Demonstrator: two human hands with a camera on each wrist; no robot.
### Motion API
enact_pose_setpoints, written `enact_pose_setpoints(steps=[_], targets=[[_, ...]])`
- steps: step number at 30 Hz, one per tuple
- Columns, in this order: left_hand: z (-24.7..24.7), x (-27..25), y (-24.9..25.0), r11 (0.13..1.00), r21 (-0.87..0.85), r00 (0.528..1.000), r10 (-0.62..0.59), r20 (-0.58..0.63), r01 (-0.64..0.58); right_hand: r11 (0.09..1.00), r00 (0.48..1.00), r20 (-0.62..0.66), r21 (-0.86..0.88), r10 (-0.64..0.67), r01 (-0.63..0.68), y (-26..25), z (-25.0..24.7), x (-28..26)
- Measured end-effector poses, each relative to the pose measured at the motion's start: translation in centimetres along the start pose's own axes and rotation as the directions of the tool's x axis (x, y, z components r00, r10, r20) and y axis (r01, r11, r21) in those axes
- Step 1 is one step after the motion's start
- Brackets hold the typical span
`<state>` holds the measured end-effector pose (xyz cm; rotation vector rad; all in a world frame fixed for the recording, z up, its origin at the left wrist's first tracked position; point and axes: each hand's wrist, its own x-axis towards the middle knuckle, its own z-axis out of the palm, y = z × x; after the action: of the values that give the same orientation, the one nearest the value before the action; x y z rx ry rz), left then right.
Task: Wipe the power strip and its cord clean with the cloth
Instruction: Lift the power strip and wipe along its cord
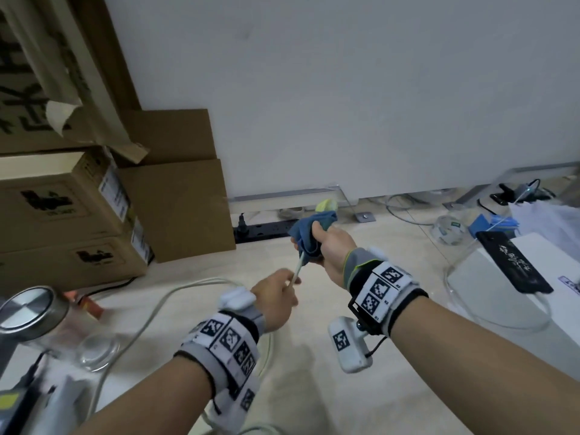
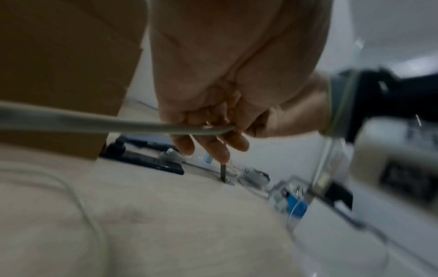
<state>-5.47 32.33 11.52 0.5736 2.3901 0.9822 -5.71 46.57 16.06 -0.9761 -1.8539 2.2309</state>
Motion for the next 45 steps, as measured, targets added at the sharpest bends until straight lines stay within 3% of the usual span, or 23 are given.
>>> enact_pose_setpoints(steps=[1, 3, 6, 8, 10, 14, 18, 21, 22, 24, 27, 28, 30, 32, 33, 36, 39, 45], targets=[[-0.4, 0.1, 0.6, 0.984, -0.175, 1.0, -0.021, -0.022, 0.017, 0.997, 0.999, 0.018, -0.06, -0.04, 0.041, 0.4, 0.1, -0.1], [-1.3, 0.4, 2.0, 0.873, -0.484, 0.995, -0.092, -0.039, 0.061, 0.966, 0.99, 0.084, -0.223, -0.114, 0.13, 1.3, 0.5, -0.7], [-2.1, 0.4, 2.6, 0.703, -0.707, 0.979, -0.189, -0.08, 0.078, 0.869, 0.964, 0.188, -0.425, -0.189, 0.254, 2.3, 1.0, -1.4], [-2.5, 0.4, 2.1, 0.664, -0.745, 0.964, -0.234, -0.128, 0.062, 0.859, 0.961, 0.186, -0.437, -0.203, 0.266, 2.4, 0.2, -1.5], [-2.9, 0.5, 1.5, 0.681, -0.732, 0.955, -0.236, -0.181, 0.029, 0.878, 0.968, 0.187, -0.418, -0.166, 0.232, 2.2, -1.1, -1.3], [-3.4, 0.0, 1.6, 0.746, -0.656, 0.954, -0.1, -0.283, -0.116, 0.896, 0.974, 0.127, -0.386, -0.187, 0.222, 0.9, -1.5, -1.5], [-3.8, -0.4, 2.9, 0.622, -0.777, 0.986, -0.052, -0.159, -0.092, 0.872, 0.925, -0.01, -0.338, -0.38, 0.355, -1.6, -0.7, -2.6], [-4.3, -0.1, 3.3, 0.565, -0.823, 0.991, -0.067, -0.12, -0.062, 0.854, 0.884, 0.033, -0.243, -0.466, 0.46, -3.2, 0.2, -3.5], [-4.4, 0.0, 3.6, 0.581, -0.81, 0.989, -0.06, -0.138, -0.078, 0.837, 0.868, 0.059, -0.24, -0.493, 0.491, -3.6, 0.6, -3.6], [-4.4, 0.0, 4.4, 0.706, -0.685, 0.971, 0.017, -0.239, -0.181, 0.769, 0.821, 0.16, -0.29, -0.549, 0.57, -4.1, 1.3, -3.8], [-4.6, 0.3, 4.6, 0.886, -0.328, 0.902, 0.19, -0.388, -0.328, 0.541, 0.747, 0.396, -0.52, -0.534, 0.661, -3.4, 1.4, -2.9], [-4.7, 0.5, 4.4, 0.902, -0.26, 0.888, 0.224, -0.401, -0.345, 0.472, 0.731, 0.424, -0.567, -0.535, 0.675, -3.3, 1.1, -2.7], [-4.8, 0.5, 3.9, 0.885, -0.223, 0.868, 0.3, -0.396, -0.408, 0.423, 0.682, 0.423, -0.556, -0.596, 0.715, -3.3, 0.7, -2.5], [-4.7, 0.3, 3.9, 0.839, -0.214, 0.834, 0.4, -0.38, -0.5, 0.442, 0.65, 0.393, -0.501, -0.65, 0.744, -3.3, 0.3, -2.4], [-4.6, 0.1, 4.0, 0.815, -0.207, 0.816, 0.449, -0.364, -0.541, 0.497, 0.674, 0.344, -0.478, -0.653, 0.725, -3.2, 0.2, -2.3], [-4.5, 0.0, 4.2, 0.79, -0.154, 0.785, 0.527, -0.325, -0.594, 0.731, 0.823, 0.143, -0.395, -0.55, 0.557, -3.3, 0.5, -2.0], [-4.6, 0.1, 4.1, 0.801, -0.144, 0.801, 0.532, -0.275, -0.581, 0.755, 0.852, 0.102, -0.418, -0.514, 0.505, -3.2, 0.4, -1.8], [-4.4, 0.0, 4.5, 0.848, -0.123, 0.852, 0.492, -0.179, -0.515, 0.878, 0.905, -0.008, -0.248, -0.425, 0.41, -3.3, 1.0, -1.9]])
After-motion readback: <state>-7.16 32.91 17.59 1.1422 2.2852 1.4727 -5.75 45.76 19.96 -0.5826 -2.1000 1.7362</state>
